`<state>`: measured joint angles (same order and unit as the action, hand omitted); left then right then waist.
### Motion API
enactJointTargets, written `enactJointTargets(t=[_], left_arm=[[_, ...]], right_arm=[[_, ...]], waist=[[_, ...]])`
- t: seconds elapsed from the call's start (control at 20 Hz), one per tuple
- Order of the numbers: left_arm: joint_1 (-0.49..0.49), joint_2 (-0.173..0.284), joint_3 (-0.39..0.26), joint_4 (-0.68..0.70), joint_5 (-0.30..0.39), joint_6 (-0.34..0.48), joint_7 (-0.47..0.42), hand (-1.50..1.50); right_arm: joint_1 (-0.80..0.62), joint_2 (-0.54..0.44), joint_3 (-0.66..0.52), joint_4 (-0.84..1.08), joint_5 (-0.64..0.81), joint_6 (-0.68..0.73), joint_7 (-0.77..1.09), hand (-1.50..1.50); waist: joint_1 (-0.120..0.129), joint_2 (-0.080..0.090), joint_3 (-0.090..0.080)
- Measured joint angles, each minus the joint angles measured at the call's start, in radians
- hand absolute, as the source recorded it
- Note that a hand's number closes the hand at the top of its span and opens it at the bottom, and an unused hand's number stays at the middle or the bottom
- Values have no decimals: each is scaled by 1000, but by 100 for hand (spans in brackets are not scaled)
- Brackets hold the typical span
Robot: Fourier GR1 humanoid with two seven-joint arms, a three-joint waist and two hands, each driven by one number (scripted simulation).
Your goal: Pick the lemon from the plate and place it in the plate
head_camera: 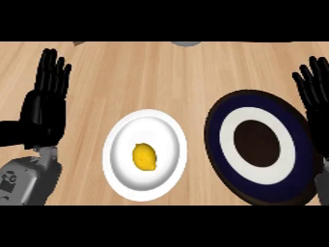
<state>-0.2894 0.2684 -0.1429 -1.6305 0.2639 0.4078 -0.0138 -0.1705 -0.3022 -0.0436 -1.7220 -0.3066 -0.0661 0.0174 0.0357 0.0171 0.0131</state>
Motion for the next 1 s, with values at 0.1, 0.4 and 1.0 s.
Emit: enactJointTargets(t=[0.1, 0.4, 1.0], left_arm=[[6, 11, -6, 23, -8, -9, 15, 0], [29, 49, -82, 100, -30, -81, 82, 0], [39, 111, -84, 223, -13, -181, 156, 0]], right_arm=[[-39, 15, 68, 25, -3, 52, 10, 150], [-236, -29, 302, 36, 80, 288, 9, -150], [-449, 84, 528, 575, 284, 548, -407, -150]], waist=[[2, -3, -4], [111, 11, -18], [57, 12, -11]])
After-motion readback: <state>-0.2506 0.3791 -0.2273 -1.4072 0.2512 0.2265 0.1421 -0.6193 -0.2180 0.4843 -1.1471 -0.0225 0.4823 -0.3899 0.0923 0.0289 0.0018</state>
